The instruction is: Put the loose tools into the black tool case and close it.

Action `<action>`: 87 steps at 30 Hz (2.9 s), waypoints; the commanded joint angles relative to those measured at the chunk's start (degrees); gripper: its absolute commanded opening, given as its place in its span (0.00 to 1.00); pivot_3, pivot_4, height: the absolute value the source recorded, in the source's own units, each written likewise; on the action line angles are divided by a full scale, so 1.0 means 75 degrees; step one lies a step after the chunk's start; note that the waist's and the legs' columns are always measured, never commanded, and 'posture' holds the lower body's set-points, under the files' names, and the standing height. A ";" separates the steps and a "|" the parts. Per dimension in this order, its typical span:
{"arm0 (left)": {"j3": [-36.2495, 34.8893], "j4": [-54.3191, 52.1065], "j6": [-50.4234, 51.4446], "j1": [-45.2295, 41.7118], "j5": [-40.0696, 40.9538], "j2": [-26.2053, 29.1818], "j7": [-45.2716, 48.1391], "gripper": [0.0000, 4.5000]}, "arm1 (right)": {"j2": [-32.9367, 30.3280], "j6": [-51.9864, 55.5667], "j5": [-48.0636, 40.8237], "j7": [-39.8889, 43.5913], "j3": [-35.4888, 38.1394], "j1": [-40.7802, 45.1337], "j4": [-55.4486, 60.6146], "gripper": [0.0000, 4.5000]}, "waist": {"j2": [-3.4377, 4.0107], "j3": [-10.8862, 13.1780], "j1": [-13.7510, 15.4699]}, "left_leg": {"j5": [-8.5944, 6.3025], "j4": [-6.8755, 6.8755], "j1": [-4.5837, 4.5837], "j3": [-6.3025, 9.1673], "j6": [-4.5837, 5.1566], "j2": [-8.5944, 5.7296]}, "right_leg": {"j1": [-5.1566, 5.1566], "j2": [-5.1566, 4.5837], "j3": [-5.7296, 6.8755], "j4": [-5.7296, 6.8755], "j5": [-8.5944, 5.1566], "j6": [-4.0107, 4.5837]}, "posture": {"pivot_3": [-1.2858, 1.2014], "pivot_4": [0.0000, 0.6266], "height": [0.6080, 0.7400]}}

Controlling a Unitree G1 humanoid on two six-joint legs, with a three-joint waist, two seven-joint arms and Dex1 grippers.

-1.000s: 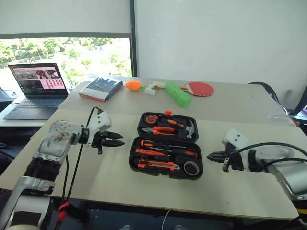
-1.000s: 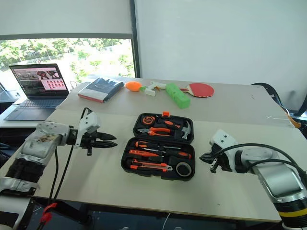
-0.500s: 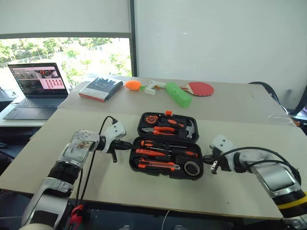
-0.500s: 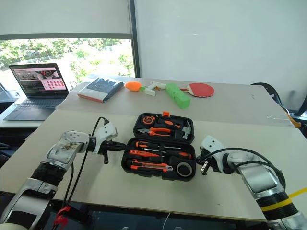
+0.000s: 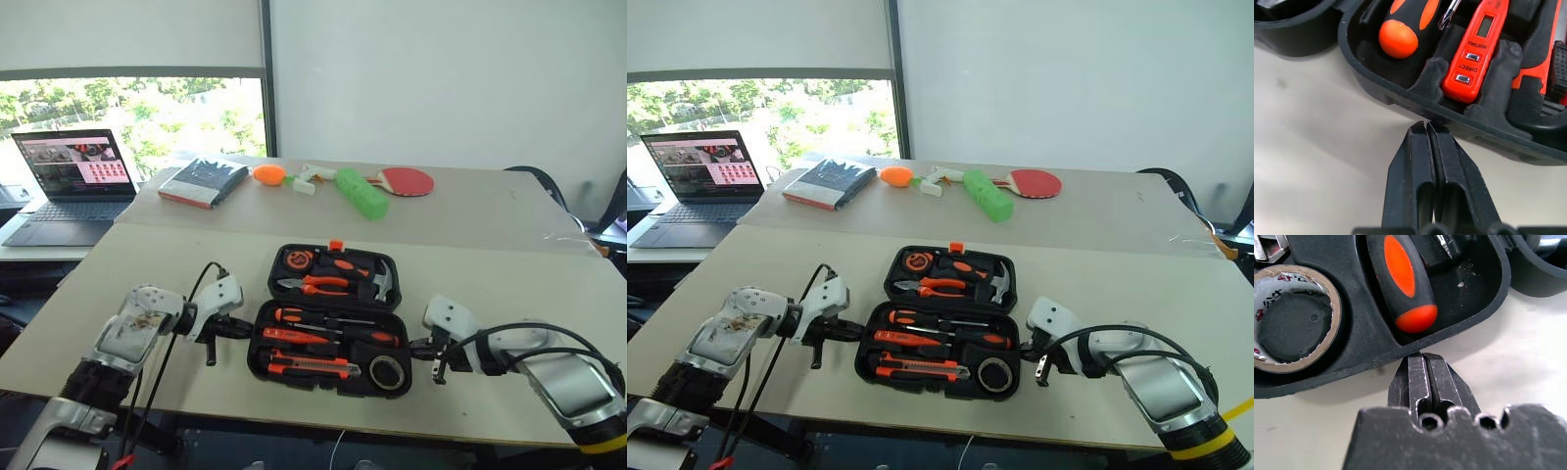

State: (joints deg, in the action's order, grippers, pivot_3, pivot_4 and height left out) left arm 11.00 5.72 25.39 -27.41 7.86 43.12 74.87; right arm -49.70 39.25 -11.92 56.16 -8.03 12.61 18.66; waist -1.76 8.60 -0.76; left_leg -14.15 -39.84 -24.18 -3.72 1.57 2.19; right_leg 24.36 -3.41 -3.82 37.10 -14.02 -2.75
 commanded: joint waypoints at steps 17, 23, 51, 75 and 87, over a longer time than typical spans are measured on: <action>-0.1170 0.1054 0.2626 -0.1151 0.0859 0.0488 -0.0797 0.65 | -0.0720 0.1180 -0.1050 -0.0055 0.1716 -0.0020 0.0123 0.64 | -0.0009 0.0004 0.0009 | 0.0008 -0.0007 0.0017 0.0002 -0.0003 0.0000 | -0.0012 0.0005 0.0001 0.0008 0.0008 0.0008 | 0.52 0.24 0.97; -0.1328 0.2103 0.4716 -0.2788 0.1180 -0.0205 -0.1711 1.00 | -0.0223 0.2127 -0.1359 -0.0561 0.1648 0.1262 -0.1055 0.99 | -0.0015 0.0007 0.0027 | 0.0008 -0.0008 0.0012 -0.0001 -0.0003 -0.0007 | -0.0015 0.0003 0.0002 0.0003 0.0010 0.0001 | 0.52 0.24 0.97; -0.0107 0.3487 0.4557 -0.3776 0.0856 -0.1449 -0.2197 0.49 | 0.1822 0.4131 -0.1969 -0.2293 0.1549 0.3162 -0.2868 0.51 | -0.0016 0.0008 -0.0013 | 0.0008 0.0003 -0.0015 0.0003 -0.0003 -0.0015 | 0.0013 -0.0003 0.0001 0.0003 0.0010 0.0000 | 0.52 0.24 0.97; -0.0237 0.3603 0.4660 -0.3780 0.0996 -0.1656 -0.2035 0.00 | 0.1998 0.3531 -0.1977 -0.2235 0.1545 0.3088 -0.2776 0.00 | -0.0014 0.0005 -0.0041 | 0.0010 0.0001 0.0018 0.0006 -0.0006 -0.0016 | -0.0015 -0.0001 -0.0001 0.0013 0.0012 0.0000 | 0.52 0.24 0.97; -0.1229 0.1502 0.2739 -0.2737 0.1443 -0.2335 -0.2252 0.00 | 0.2346 0.1311 -0.1479 -0.2666 0.1791 0.2633 -0.1755 0.00 | -0.0015 0.0009 0.0019 | 0.0011 0.0000 -0.0020 0.0034 -0.0007 -0.0019 | 0.0016 -0.0009 -0.0003 0.0006 0.0016 -0.0006 | 0.52 0.24 0.97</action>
State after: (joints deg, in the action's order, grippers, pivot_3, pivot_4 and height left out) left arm 2.02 23.26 51.01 -46.80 14.59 28.49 55.20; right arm -32.96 55.74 -22.50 35.90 4.28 31.29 -0.62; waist -1.87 8.66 -0.62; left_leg -14.07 -39.83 -24.35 -3.48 1.51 2.04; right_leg 24.50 -3.49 -3.84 37.14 -13.89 -2.80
